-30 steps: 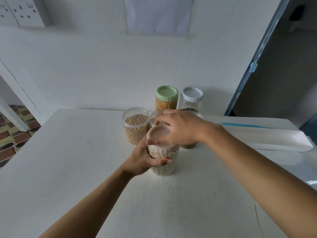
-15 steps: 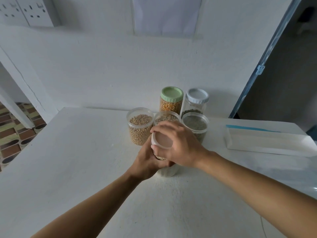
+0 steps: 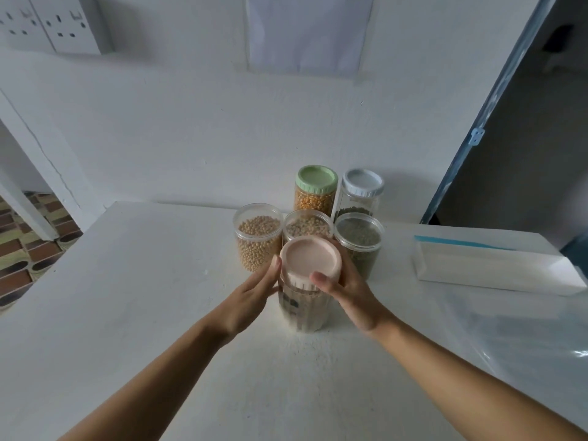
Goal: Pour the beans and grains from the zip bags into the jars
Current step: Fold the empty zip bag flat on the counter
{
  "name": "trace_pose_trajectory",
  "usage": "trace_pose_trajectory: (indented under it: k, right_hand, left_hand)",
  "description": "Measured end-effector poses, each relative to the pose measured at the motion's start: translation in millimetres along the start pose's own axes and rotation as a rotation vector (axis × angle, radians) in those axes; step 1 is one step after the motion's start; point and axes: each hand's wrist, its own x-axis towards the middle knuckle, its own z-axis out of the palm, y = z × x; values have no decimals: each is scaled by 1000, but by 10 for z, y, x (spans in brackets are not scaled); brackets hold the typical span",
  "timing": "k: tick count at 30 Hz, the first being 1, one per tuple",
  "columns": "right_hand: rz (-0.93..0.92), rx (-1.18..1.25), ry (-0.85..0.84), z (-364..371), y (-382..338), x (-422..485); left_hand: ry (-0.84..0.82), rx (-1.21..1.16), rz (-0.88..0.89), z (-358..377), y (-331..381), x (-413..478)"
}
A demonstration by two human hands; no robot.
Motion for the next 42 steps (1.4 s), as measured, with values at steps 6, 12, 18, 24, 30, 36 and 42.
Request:
trace_pose_trajectory:
  k: [6,12,18,24,30,36,42]
  right_hand:
    - [14,-150,-29,-35,-98,70]
    - [-85,-167,-11,58,-440,294]
    - [-184,-185,-40,122,-1077,859]
    - [-337,-297,1,86,-1417,1597]
    - [-318,-447,20,-91,-1235,2224]
    - [-188,-702,-28,-233,-776,2526]
    - [-125,-999,-43,-252,-467,2604]
  left_hand:
    - [72,47,-6,75,95,50]
    - [241,175,133,-42,404,-4]
    - [356,230,258,-532,1002,200]
    - [385,254,370,-1031,1403,727]
    - [393,266,366,-1366,1253,1394]
    - [296,220,285,-1526,679,1775]
    - [263,182,220,-1537,212,1894]
